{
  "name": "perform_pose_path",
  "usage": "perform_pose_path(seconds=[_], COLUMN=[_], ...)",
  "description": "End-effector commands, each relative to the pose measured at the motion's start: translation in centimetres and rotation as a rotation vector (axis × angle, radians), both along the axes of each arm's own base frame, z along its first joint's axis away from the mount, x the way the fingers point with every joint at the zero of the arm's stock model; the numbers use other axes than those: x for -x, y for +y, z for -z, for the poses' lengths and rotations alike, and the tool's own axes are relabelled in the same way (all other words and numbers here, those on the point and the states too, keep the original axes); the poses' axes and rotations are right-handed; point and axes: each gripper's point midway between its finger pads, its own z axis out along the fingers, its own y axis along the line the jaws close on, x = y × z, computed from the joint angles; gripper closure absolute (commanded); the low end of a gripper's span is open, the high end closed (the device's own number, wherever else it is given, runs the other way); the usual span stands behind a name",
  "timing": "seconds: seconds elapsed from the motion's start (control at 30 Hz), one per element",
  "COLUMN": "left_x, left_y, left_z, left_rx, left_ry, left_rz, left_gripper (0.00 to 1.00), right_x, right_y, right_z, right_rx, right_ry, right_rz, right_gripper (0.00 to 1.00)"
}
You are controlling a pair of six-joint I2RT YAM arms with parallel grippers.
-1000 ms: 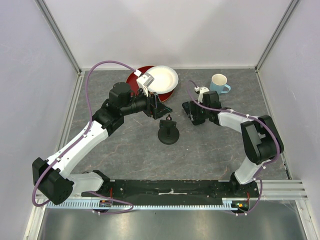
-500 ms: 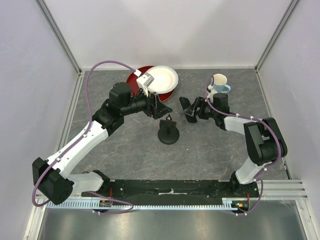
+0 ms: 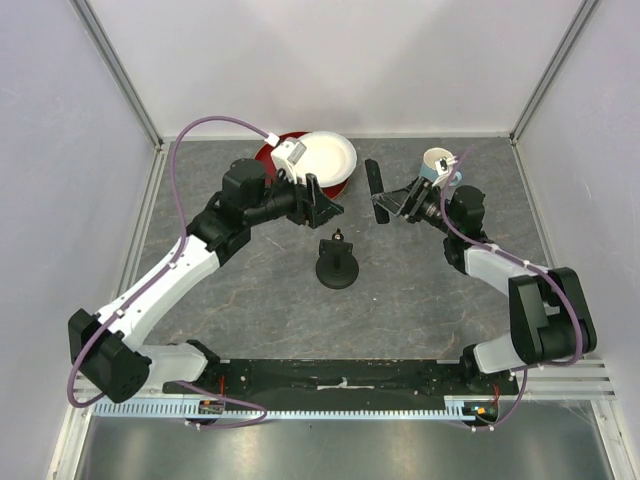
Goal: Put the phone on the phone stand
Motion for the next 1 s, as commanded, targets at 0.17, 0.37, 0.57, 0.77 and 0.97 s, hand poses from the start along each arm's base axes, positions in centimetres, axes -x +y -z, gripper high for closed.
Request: perform_pose_path(seconds=[0.17, 0.37, 0.57, 0.77, 0.97], left_x=[-5.5, -7.2, -7.9, -9.1, -10.1], left_y=[-1.0, -3.2, -5.2, -6.9, -7.6], left_z=[-1.5, -1.6, -1.7, -1.8, -0.9], left_rx=[-0.037, -0.057, -0.036, -0.012, -0.021], left_ry=[0.201, 0.233, 0.256, 0.265, 0.279], left_rz=[-0.286, -0.384, -0.404, -0.436, -0.453], left_gripper=[0.17, 0.12, 0.12, 0.14, 0.34], right_x=[2.1, 3.0, 3.5, 4.3, 4.7], right_y=[0.0, -0.1, 0.4, 0.7, 1.5], right_z=[-7.0, -8.0, -8.4, -9.1, -9.2], right_rx=[0.0, 0.032, 0.042, 0.061, 0.101], right_ry=[-0.244, -0.288, -0.306, -0.327, -0.337], right_rz=[-0.026, -0.029, -0.042, -0.052, -0.056], right_gripper=[1.0, 1.0, 1.0, 1.0, 1.0])
